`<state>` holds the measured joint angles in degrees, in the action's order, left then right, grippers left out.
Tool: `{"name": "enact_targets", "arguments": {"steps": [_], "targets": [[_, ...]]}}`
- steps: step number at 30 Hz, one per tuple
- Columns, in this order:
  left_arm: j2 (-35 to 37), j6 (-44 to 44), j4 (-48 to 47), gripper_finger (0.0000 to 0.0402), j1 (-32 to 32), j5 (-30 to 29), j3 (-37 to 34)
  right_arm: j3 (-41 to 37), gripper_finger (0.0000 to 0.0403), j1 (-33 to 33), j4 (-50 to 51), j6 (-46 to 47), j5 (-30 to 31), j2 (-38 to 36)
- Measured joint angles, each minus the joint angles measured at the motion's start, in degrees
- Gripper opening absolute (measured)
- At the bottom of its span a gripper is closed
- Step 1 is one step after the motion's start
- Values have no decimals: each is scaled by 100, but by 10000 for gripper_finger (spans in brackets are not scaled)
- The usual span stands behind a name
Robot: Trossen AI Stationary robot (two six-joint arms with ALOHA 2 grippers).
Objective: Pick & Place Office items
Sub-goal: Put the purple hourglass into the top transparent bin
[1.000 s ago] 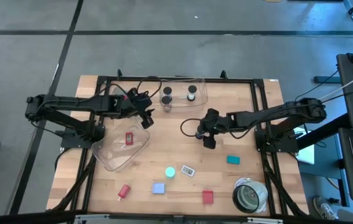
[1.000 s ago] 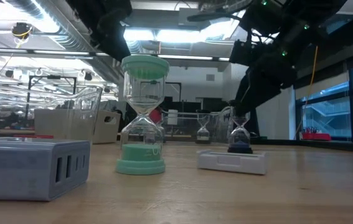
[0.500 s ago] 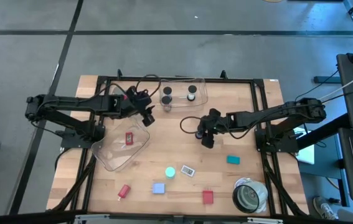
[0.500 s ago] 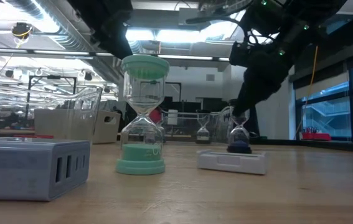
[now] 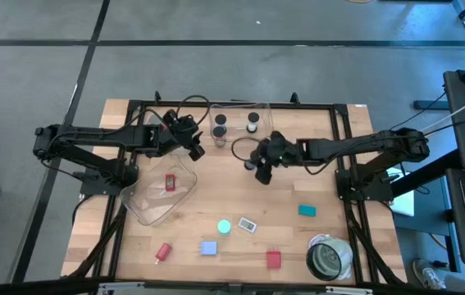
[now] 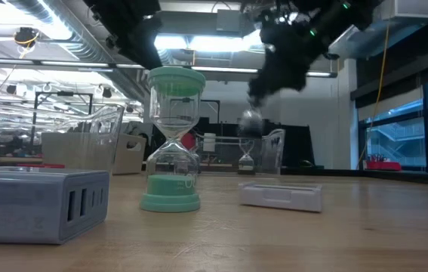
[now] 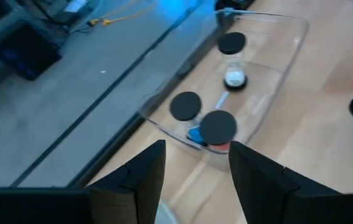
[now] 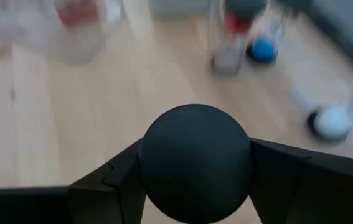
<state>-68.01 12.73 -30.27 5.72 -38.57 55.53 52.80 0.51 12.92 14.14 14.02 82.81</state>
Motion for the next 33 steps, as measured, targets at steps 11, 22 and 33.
{"name": "enact_targets", "arguments": {"steps": [11,22,33], "targets": [[-2,-292,-6,173,1,-353,0,673,208,1442,275,-179,43,41],[-2,-498,-10,173,1,-382,0,669,209,1998,314,-135,-289,865],[-2,-498,-12,173,1,-384,0,667,210,2002,298,-176,39,1110]]}}
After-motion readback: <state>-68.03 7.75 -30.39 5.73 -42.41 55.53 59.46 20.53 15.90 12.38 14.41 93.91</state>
